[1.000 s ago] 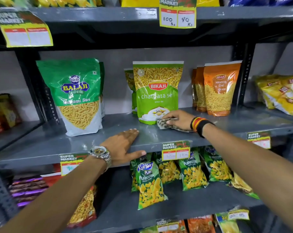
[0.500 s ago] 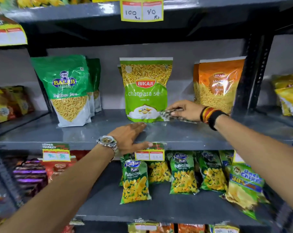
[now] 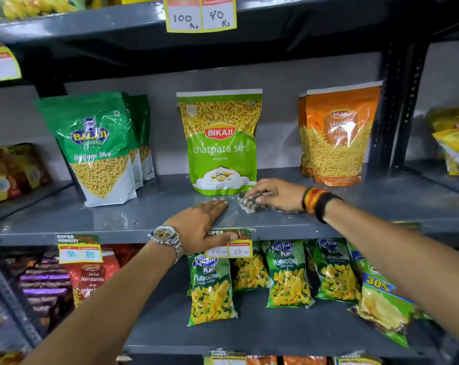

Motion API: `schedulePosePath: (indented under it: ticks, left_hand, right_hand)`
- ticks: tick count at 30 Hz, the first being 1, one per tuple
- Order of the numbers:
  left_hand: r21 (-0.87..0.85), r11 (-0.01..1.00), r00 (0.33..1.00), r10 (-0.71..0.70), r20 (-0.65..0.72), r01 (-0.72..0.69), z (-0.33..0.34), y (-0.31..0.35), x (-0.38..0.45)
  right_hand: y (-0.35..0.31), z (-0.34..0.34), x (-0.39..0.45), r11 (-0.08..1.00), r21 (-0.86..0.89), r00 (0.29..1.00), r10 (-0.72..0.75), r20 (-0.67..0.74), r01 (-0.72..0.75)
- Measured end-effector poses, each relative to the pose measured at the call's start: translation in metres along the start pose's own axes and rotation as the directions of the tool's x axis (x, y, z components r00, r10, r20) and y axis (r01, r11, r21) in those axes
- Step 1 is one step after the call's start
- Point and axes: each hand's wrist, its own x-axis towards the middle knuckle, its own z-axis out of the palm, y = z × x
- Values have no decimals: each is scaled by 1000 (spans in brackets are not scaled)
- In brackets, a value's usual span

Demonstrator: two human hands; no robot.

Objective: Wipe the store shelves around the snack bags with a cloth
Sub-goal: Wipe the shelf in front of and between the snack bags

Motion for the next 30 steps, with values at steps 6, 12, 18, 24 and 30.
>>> schedulePosePath:
  ticks: [6,12,18,24,30]
  left_hand:
    - [5,1000,1000,0,-18,0,-2,3,0]
    - [1,1000,1000,-8,-10,8,-4,3,0]
    - [-12,1000,1000,5,-24,-5,3,-1,1]
    - [-17,1000,999,13,-32,-14,5,-1,2]
    - [-31,999,998,41,-46,-42,5,-1,3]
  right_hand:
    - [-20,-36,-77,996,85,980,-39,197,23]
    - [-22,-24,11,995,10,990,96,-102,-95]
    - [-19,8,50,993,-34,994,108,-5,-109]
    - [-28,-8,-34,998,10,986,63,156,-66]
    - [-33,-42,-73,972,60,974,227,24,-228]
